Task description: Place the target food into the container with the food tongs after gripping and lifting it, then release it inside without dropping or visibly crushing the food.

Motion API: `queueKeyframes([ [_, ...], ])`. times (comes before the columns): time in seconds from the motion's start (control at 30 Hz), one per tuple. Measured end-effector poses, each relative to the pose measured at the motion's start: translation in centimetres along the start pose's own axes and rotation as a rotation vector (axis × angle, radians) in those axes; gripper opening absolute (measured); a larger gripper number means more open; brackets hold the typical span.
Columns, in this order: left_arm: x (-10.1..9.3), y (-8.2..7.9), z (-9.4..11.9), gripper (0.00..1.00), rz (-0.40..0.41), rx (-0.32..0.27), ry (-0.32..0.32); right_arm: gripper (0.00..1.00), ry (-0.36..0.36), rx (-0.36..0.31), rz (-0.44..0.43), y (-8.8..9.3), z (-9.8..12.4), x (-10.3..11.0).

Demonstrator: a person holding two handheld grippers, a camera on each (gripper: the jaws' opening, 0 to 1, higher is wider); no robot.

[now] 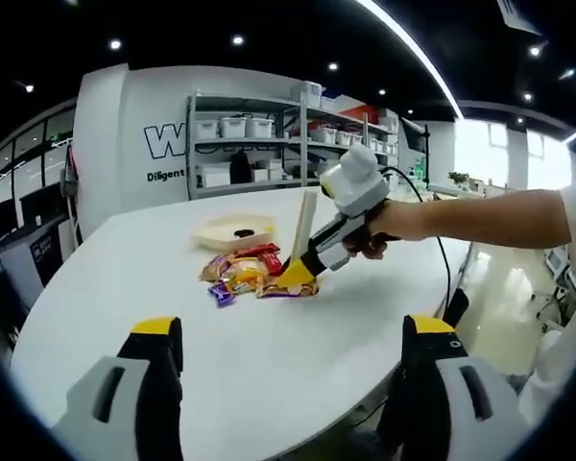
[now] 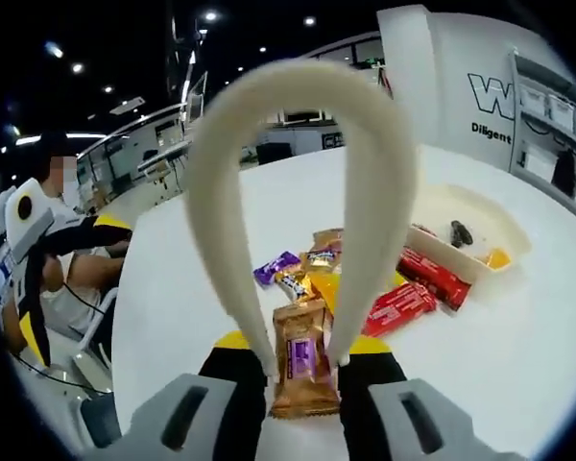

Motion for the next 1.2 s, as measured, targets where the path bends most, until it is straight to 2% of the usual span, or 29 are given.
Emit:
queueKeyframes([
  [0.2, 0.0, 0.1, -0.2, 0.93, 0.002, 0.004, 0.002, 0.19, 0.012, 0.006, 0.027, 0.2, 0.1, 0.2],
  [0.3, -0.1, 0.1, -0.2, 0.93, 0.005, 0.003, 0.005, 0.16, 0.006, 0.009, -0.007, 0.3, 0.1, -0.4],
  [0.33, -0.1, 0.1, -0.2, 0.93, 0.005, 0.003, 0.005, 0.15, 0.006, 0.008, -0.052, 0.3, 0.1, -0.5],
  [0.5, -0.4, 0.3, -0.3, 0.93, 0.005, 0.006, 0.008, 0.13, 0.019, -0.045, -0.068, 0.2, 0.2, -0.5],
  [0.6, -0.5, 0.4, -0.4, 0.93, 0.0, 0.012, 0.007, 0.14, 0.017, -0.05, -0.071, 0.3, 0.5, -0.3],
  [0.63, -0.5, 0.3, -0.4, 0.93, 0.001, 0.01, 0.007, 0.14, 0.027, -0.056, -0.069, 0.3, 0.9, -0.5],
  [0.7, -0.4, 0.1, -0.3, 0.93, 0.002, 0.004, 0.007, 0.14, -0.003, -0.086, -0.093, -0.2, 1.7, -0.3],
  [0.9, -0.6, -0.1, -0.4, 0.92, -0.001, 0.002, 0.005, 0.15, 0.024, -0.126, -0.091, -1.4, 3.8, -1.5],
  [1.2, -1.1, -0.6, -1.2, 0.93, -0.017, 0.008, 0.015, 0.15, 0.062, -0.133, -0.07, -2.1, 5.4, -3.0],
])
Point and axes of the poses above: the point that each gripper's makers call its tool centre point, and the gripper's own axes: z roughly backward along the fingers, x roughly to its left, y roughly out of its underside, the point moved 2 cm from there along z, roughly backward along the fingers, and after that the axes turned 14 degrees about x, right-handed, at the moved point
